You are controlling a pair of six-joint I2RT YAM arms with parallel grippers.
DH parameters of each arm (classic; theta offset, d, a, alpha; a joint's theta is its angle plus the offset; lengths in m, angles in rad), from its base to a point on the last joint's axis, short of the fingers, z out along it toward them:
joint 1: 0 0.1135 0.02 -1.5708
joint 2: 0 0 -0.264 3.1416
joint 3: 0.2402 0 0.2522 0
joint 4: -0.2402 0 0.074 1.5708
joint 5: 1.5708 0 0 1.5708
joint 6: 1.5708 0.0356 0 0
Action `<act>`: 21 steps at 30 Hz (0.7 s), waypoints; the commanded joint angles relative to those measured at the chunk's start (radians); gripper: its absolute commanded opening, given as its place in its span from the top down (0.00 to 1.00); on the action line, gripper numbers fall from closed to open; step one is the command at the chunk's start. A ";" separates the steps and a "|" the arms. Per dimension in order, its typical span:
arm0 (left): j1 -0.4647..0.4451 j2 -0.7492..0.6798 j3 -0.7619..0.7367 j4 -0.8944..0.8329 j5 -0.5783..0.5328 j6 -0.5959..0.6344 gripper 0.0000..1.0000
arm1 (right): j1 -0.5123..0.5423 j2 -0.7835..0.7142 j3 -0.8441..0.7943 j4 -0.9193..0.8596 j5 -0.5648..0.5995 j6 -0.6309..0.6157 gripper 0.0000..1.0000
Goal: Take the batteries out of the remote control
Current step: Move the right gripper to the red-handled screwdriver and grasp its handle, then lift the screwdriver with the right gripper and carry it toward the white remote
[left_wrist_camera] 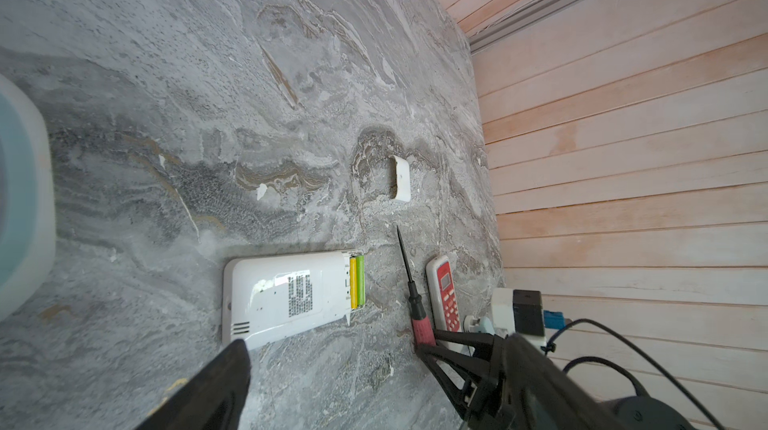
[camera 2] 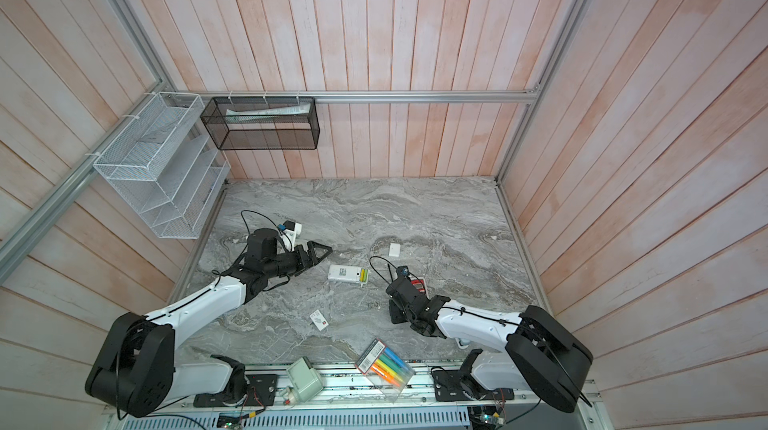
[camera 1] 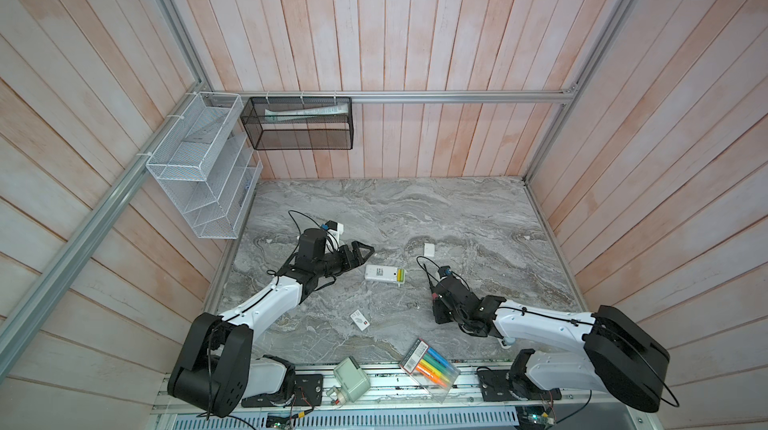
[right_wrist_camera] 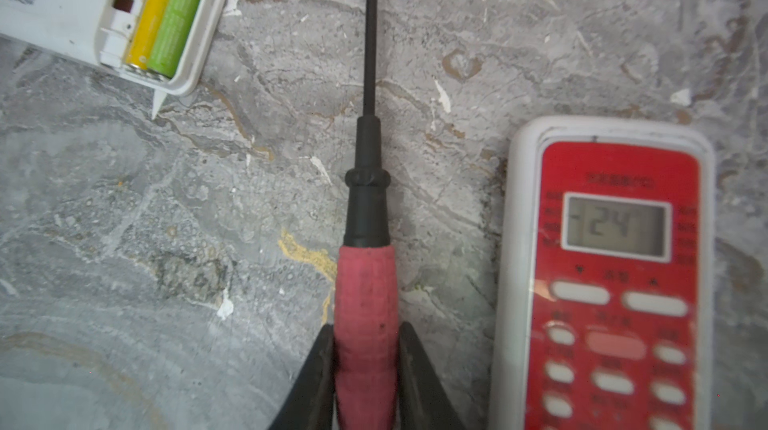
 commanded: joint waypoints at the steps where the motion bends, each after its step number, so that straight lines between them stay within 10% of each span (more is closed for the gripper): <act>1: -0.009 0.014 0.026 0.035 0.015 -0.008 0.04 | 0.005 0.025 -0.011 0.025 -0.009 -0.009 0.82; 21: -0.110 0.115 0.070 0.162 -0.044 -0.068 0.15 | 0.034 -0.007 0.241 -0.059 -0.074 -0.228 1.00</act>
